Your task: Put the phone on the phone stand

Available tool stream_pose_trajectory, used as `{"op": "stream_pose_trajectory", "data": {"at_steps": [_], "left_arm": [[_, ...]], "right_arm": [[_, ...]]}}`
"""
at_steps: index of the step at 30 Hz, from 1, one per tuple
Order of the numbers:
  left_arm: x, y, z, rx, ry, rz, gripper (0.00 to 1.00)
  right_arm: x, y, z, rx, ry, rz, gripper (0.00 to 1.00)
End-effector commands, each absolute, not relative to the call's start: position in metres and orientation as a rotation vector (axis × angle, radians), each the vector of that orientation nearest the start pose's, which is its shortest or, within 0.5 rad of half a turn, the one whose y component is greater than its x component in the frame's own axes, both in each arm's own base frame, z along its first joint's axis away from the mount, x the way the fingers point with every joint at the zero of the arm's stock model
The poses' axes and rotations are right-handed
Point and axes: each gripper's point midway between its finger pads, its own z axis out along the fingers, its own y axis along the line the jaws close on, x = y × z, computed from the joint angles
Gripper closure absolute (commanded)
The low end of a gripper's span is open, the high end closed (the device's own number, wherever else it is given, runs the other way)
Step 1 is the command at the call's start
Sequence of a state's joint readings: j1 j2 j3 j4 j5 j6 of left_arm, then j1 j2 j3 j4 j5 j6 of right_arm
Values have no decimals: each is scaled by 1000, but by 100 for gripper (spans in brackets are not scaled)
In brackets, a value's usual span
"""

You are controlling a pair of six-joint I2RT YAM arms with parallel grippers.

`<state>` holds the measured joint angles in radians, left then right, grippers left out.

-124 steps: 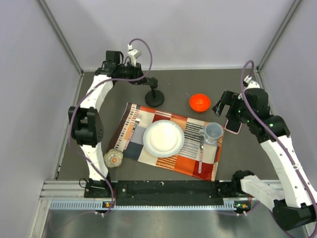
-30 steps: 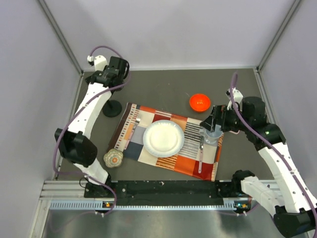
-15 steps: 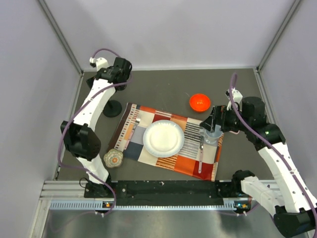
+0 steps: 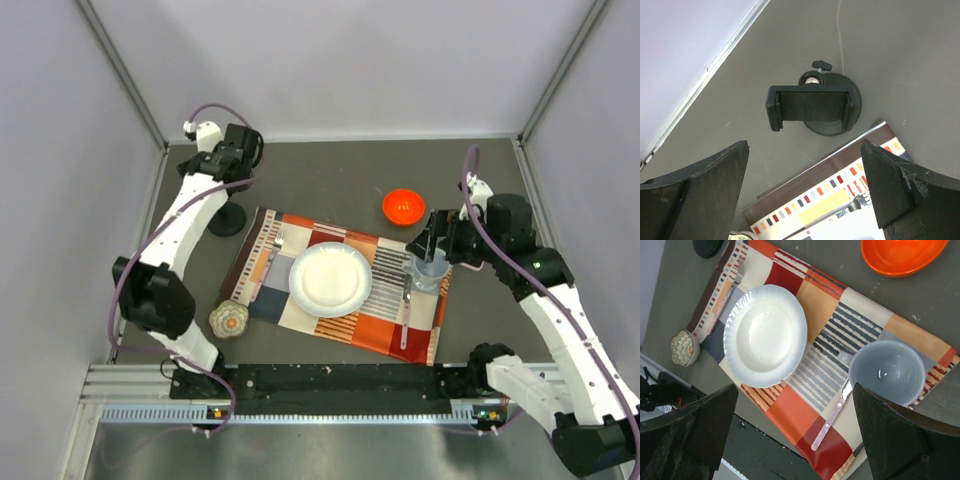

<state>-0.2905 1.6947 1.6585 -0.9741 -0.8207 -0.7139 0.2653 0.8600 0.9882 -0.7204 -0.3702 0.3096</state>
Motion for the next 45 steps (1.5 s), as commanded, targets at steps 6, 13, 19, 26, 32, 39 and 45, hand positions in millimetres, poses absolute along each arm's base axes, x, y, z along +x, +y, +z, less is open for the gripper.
{"op": "stream_pose_trajectory", "data": {"at_steps": [6, 13, 19, 26, 32, 39, 45], "left_arm": [[398, -6, 293, -589, 1964, 348, 1], [410, 1, 264, -697, 2055, 507, 1], [415, -3, 241, -665, 2091, 503, 1], [408, 6, 232, -699, 2083, 577, 1], [409, 13, 226, -710, 2085, 620, 1], [415, 16, 222, -712, 2091, 595, 1], [416, 16, 220, -671, 2086, 584, 11]], "right_arm": [[258, 130, 250, -33, 2185, 640, 1], [260, 131, 253, -33, 2159, 648, 1], [254, 133, 252, -70, 2148, 666, 1], [251, 133, 250, -117, 2145, 659, 1], [253, 134, 246, -129, 2156, 653, 1], [257, 134, 244, -132, 2162, 645, 1], [258, 135, 244, -135, 2162, 650, 1]]}}
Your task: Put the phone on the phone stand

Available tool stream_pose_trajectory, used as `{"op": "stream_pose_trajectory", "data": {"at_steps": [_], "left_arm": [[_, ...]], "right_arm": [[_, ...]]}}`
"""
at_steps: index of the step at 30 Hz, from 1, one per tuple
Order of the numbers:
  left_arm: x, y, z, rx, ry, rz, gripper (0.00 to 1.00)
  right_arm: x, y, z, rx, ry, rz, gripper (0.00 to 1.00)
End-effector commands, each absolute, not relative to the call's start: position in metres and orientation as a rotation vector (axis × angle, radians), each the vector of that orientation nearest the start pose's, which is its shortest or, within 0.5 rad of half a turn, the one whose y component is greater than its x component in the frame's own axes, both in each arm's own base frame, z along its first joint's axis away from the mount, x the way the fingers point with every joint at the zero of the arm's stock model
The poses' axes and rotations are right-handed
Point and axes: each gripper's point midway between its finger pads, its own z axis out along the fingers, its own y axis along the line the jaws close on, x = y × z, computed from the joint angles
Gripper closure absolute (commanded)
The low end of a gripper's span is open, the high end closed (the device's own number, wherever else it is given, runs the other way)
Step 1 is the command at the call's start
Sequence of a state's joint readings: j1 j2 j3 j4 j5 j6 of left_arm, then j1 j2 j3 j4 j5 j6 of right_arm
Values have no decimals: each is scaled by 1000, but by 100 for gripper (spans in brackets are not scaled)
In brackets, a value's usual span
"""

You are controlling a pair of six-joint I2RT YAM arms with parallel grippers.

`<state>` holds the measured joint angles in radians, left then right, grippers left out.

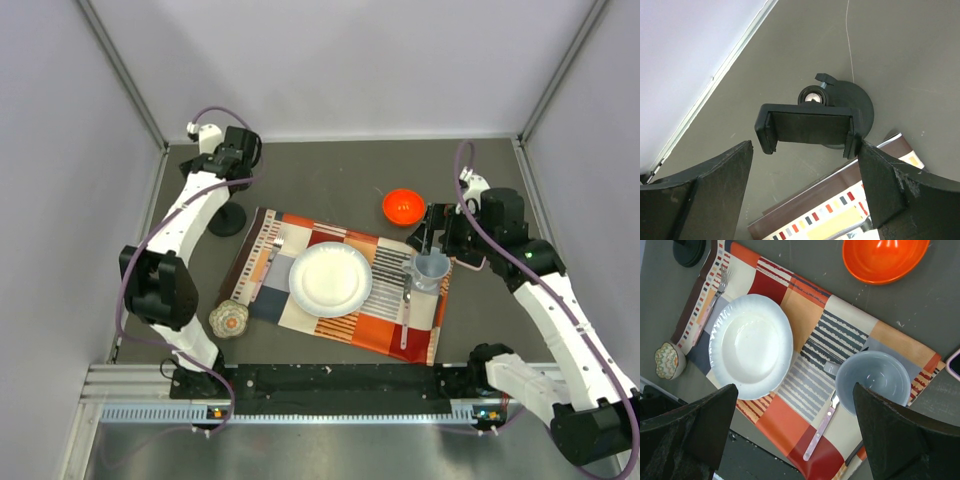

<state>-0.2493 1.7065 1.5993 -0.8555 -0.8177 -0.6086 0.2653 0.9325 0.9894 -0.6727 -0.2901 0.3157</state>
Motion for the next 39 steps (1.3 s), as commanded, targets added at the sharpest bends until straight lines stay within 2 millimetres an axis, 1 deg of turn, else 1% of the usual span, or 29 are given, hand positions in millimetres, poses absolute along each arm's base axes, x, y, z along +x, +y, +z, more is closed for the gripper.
{"op": "stream_pose_trajectory", "data": {"at_steps": [1, 3, 4, 5, 6, 7, 8, 9, 10, 12, 13, 14, 15, 16, 17, 18, 19, 20, 22, 24, 26, 27, 28, 29, 30, 31, 32, 35, 39], "left_arm": [[415, 16, 217, -667, 2081, 584, 18], [414, 20, 218, -639, 2074, 589, 26], [415, 21, 212, -607, 2077, 596, 37], [413, 22, 215, -595, 2067, 584, 42], [411, 24, 206, -570, 2083, 586, 48], [413, 22, 204, -517, 2105, 560, 64], [417, 21, 211, -510, 2067, 524, 78], [413, 24, 199, -489, 2086, 522, 82], [415, 20, 196, -427, 2106, 479, 83], [417, 19, 200, -409, 2086, 415, 91], [416, 16, 195, -373, 2103, 389, 90], [416, 4, 198, -316, 2109, 295, 87], [417, -4, 196, -273, 2108, 247, 66], [416, -10, 198, -231, 2106, 209, 59], [413, -23, 207, -176, 2089, 114, 55], [410, -28, 207, -156, 2082, 80, 44], [407, -33, 212, -128, 2072, 47, 42], [403, -37, 221, -110, 2053, 15, 40], [393, -36, 223, -115, 2067, 14, 28], [389, -31, 237, -156, 2050, 21, 16], [382, -27, 232, -218, 2108, 38, 18], [385, -20, 246, -300, 2090, 71, 25], [382, -15, 233, -320, 2159, 118, 27], [387, -15, 248, -324, 2145, 122, 29], [390, -12, 250, -320, 2154, 148, 32], [390, -10, 243, -317, 2192, 178, 39], [394, -9, 251, -316, 2176, 188, 40], [399, -7, 253, -254, 2184, 219, 42], [403, -4, 252, -169, 2193, 251, 37]], "right_arm": [[258, 135, 243, -136, 2164, 651, 1], [258, 135, 243, -136, 2164, 651, 1], [258, 135, 243, -134, 2162, 651, 1], [257, 136, 243, -140, 2162, 656, 1], [256, 135, 244, -135, 2159, 655, 1], [256, 135, 244, -142, 2159, 657, 1], [255, 136, 244, -142, 2158, 659, 1], [255, 135, 242, -141, 2162, 658, 1], [255, 136, 243, -144, 2159, 662, 1], [254, 137, 243, -146, 2157, 668, 1], [253, 136, 242, -145, 2159, 669, 1], [253, 137, 243, -149, 2157, 673, 1], [252, 137, 241, -150, 2159, 675, 1], [252, 137, 242, -151, 2156, 676, 1], [252, 137, 242, -150, 2155, 677, 1], [252, 138, 241, -150, 2158, 679, 1], [251, 138, 242, -152, 2156, 682, 1], [251, 137, 243, -151, 2153, 681, 1], [250, 138, 243, -153, 2150, 683, 1], [249, 137, 243, -153, 2148, 683, 1], [249, 138, 242, -154, 2150, 687, 1], [249, 138, 242, -154, 2150, 691, 1], [249, 139, 242, -154, 2152, 692, 1], [249, 139, 242, -152, 2153, 696, 1], [249, 139, 242, -154, 2151, 697, 1], [249, 139, 242, -154, 2151, 697, 1], [249, 139, 243, -156, 2148, 697, 1], [249, 139, 244, -153, 2143, 695, 1], [247, 137, 246, -154, 2132, 690, 1]]}}
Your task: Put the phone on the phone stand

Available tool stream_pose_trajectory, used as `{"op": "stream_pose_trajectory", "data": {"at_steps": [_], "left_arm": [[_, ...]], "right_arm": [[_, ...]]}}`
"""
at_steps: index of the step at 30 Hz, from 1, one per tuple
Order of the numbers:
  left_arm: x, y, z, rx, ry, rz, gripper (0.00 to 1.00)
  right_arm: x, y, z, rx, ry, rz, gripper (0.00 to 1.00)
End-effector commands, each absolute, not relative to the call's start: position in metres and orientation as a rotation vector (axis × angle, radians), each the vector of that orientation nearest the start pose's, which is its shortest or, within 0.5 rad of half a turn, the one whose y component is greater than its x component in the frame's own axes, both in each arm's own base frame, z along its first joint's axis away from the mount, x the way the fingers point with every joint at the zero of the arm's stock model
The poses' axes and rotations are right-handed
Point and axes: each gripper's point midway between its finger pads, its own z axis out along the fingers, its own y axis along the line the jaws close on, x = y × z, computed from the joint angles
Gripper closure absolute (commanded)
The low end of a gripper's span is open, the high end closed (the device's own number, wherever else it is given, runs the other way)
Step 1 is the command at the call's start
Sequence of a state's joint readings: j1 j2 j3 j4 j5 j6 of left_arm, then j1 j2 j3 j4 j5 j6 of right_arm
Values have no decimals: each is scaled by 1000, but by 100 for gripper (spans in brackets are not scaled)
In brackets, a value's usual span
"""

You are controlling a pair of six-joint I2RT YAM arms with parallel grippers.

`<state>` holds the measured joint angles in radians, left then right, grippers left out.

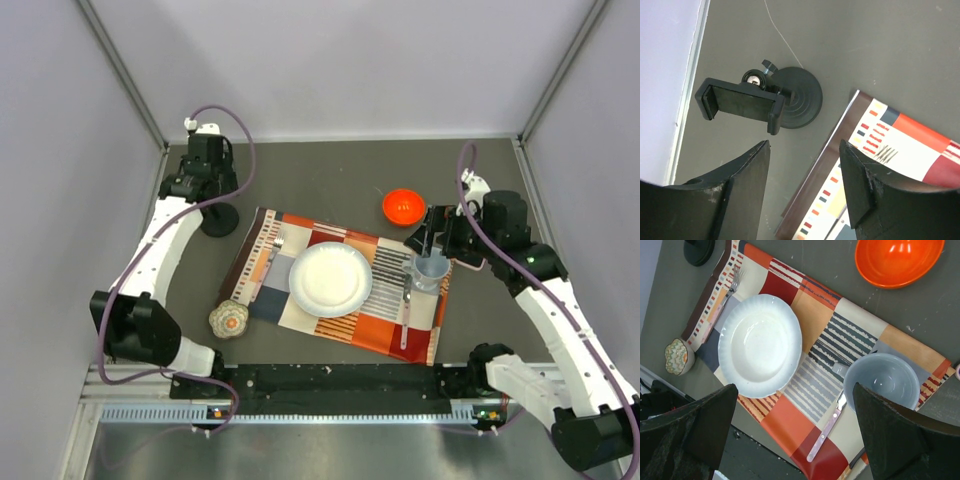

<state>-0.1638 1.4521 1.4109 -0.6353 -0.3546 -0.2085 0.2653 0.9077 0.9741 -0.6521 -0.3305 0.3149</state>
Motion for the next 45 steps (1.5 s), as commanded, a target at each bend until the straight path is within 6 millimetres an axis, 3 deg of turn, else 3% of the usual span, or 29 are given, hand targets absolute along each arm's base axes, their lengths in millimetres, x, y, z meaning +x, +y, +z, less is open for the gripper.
{"op": "stream_pose_trajectory", "data": {"at_steps": [1, 7, 12, 20, 30, 31, 33, 35, 36, 37, 39, 40, 41, 44, 45], "left_arm": [[404, -3, 250, -160, 2203, 234, 37], [411, 11, 234, -161, 2251, 211, 46], [418, 11, 223, -145, 2269, 182, 53], [428, 14, 224, -117, 2249, 177, 66], [416, 13, 235, -123, 2226, 163, 59], [411, 8, 246, -136, 2201, 120, 47], [399, -6, 248, -118, 2203, 21, 33], [385, -34, 267, -61, 2154, -165, 21], [377, -45, 264, -40, 2154, -238, 20], [362, -67, 280, 14, 2106, -378, 18], [347, -93, 283, 85, 2059, -514, 11], [333, -108, 295, 126, 2010, -595, 9], [317, -135, 299, 223, 1984, -724, 8], [273, -185, 305, 403, 1915, -951, 3], [262, -195, 298, 442, 1921, -990, 1]], "right_arm": [[246, 137, 246, -152, 2129, 691, 1], [246, 138, 247, -159, 2129, 698, 1], [246, 139, 246, -159, 2133, 699, 1], [248, 138, 246, -151, 2137, 694, 1], [252, 135, 243, -136, 2150, 669, 1], [253, 134, 243, -126, 2150, 662, 1], [255, 131, 245, -96, 2147, 645, 1], [260, 122, 244, -23, 2155, 590, 1], [263, 117, 246, 15, 2151, 560, 1], [268, 103, 241, 101, 2164, 478, 1], [274, 85, 239, 209, 2162, 370, 1], [281, 66, 232, 317, 2167, 266, 1], [284, 58, 228, 363, 2175, 232, 1], [299, 31, 216, 506, 2189, 117, 1], [304, 27, 218, 521, 2186, 103, 1]]}}
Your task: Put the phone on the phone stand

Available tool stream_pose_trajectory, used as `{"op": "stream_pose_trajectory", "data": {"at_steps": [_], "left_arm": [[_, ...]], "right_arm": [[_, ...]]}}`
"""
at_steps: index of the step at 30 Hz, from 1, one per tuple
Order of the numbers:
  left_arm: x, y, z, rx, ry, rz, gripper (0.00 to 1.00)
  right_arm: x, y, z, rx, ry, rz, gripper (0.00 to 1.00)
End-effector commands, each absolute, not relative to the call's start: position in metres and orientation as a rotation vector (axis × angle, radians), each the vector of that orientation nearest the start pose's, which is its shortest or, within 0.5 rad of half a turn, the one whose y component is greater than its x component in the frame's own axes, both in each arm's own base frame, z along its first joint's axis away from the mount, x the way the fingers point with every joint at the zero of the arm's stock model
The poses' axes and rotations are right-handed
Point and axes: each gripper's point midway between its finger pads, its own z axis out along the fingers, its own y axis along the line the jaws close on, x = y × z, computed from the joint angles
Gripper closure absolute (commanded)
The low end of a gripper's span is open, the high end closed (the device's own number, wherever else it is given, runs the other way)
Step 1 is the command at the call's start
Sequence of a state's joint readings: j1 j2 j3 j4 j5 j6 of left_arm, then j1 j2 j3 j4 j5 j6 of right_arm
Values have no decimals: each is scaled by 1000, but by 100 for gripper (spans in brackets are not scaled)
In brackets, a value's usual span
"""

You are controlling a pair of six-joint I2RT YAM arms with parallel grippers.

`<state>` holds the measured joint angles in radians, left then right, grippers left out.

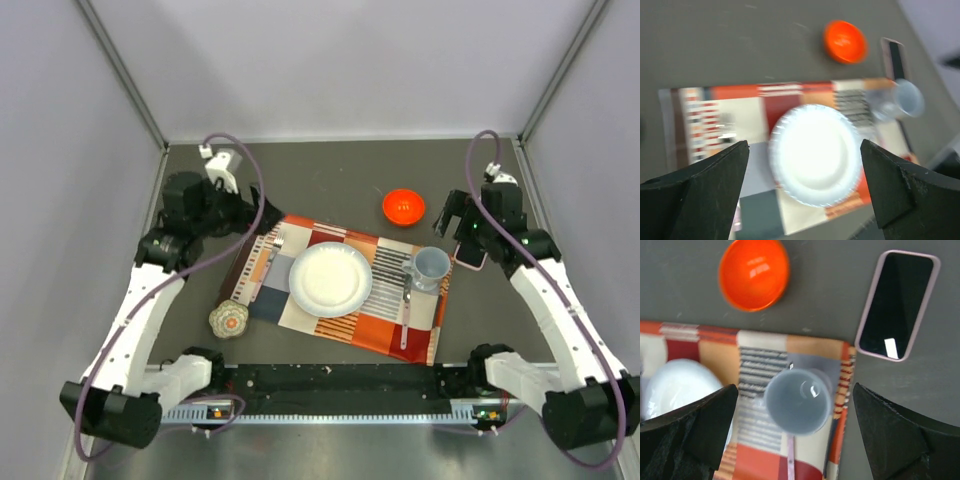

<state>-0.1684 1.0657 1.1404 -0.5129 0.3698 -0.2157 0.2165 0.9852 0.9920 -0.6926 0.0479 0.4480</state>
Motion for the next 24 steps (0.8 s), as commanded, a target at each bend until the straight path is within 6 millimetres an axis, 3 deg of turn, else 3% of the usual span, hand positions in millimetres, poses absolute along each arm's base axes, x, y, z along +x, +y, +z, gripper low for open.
{"op": "stream_pose_trajectory", "data": {"at_steps": [1, 3, 5, 6, 7, 9, 12, 16, 21, 24], "left_arm": [[249, -202, 305, 487, 1878, -1015, 1], [227, -217, 295, 561, 1875, -1069, 1], [214, -219, 294, 602, 1845, -1076, 1], [210, -218, 283, 604, 1864, -1076, 1], [207, -216, 281, 614, 1852, -1069, 1], [204, -215, 270, 630, 1862, -1066, 1], [203, -217, 265, 671, 1832, -1064, 1], [202, -221, 267, 700, 1820, -1086, 1], [194, -225, 262, 773, 1809, -1057, 1], [193, -224, 247, 806, 1850, -962, 1]], "right_arm": [[309, 20, 217, 533, 2186, 64, 1], [321, 8, 206, 565, 2224, 23, 1], [329, -2, 195, 572, 2264, 5, 1], [336, -13, 182, 592, 2302, -21, 1], [339, -7, 174, 532, 2350, 18, 1], [346, -22, 155, 543, 2422, 8, 1], [352, -29, 140, 461, 2494, -47, 1], [355, -45, 103, 487, 2623, -136, 1], [362, -38, 84, 464, 2711, -80, 1], [361, -47, 77, 482, 2732, -148, 1]]}}
